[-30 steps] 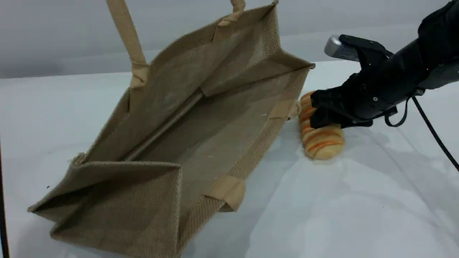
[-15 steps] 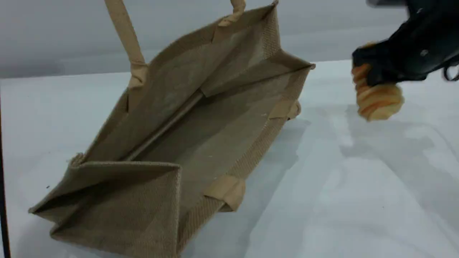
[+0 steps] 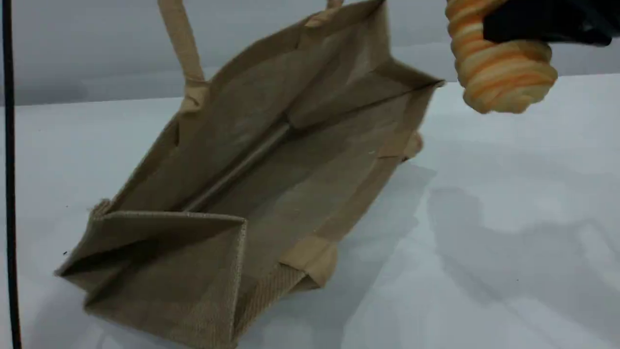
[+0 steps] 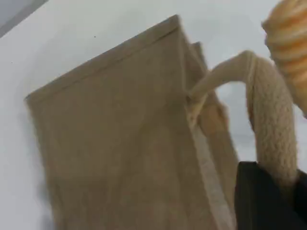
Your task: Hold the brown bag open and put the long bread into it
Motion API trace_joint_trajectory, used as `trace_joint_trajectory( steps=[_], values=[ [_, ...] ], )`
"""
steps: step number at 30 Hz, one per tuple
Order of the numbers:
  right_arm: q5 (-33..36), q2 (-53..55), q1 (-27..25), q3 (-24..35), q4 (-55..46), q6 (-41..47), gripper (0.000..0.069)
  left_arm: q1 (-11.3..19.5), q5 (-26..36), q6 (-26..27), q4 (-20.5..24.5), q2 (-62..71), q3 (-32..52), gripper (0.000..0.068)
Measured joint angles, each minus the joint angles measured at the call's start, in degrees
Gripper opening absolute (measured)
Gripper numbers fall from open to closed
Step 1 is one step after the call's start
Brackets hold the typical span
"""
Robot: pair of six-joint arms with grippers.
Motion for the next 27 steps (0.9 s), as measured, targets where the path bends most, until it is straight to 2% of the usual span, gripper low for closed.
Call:
trace_joint_trajectory(
  steps=[5,9,13,16,22,27],
  values=[
    [7.55,-0.02,0.0,0.21,-6.93,6.03,0.0081,0.0,0.0,0.0,-1.95,0.04,0.0,0.0083],
    [13.45,-0.02,0.13,0.21,-11.0,10.4,0.0081,0.0,0.0,-0.12,-1.17,0.04,0.0,0.0083],
    [17.22,0.17,3.68,0.21,-11.3,11.56,0.0081,0.0,0.0,-0.17,-1.23,0.04,0.0,0.0083],
    [15.18,1.11,8.38,0.21,-10.83,13.89,0.0081,0.0,0.0,-0.17,-1.23,0.04,0.0,0.0083],
    [3.23,6.23,17.14,-0.83,-4.85,13.69,0.0078,0.0,-0.05,-1.05,-1.29,0.04,0.0,0.0083],
    [1.0,10.9,17.74,-4.58,-1.88,14.41,0.0078,0.0,-0.05,-1.2,-1.19,0.04,0.0,0.0083]
  ],
)
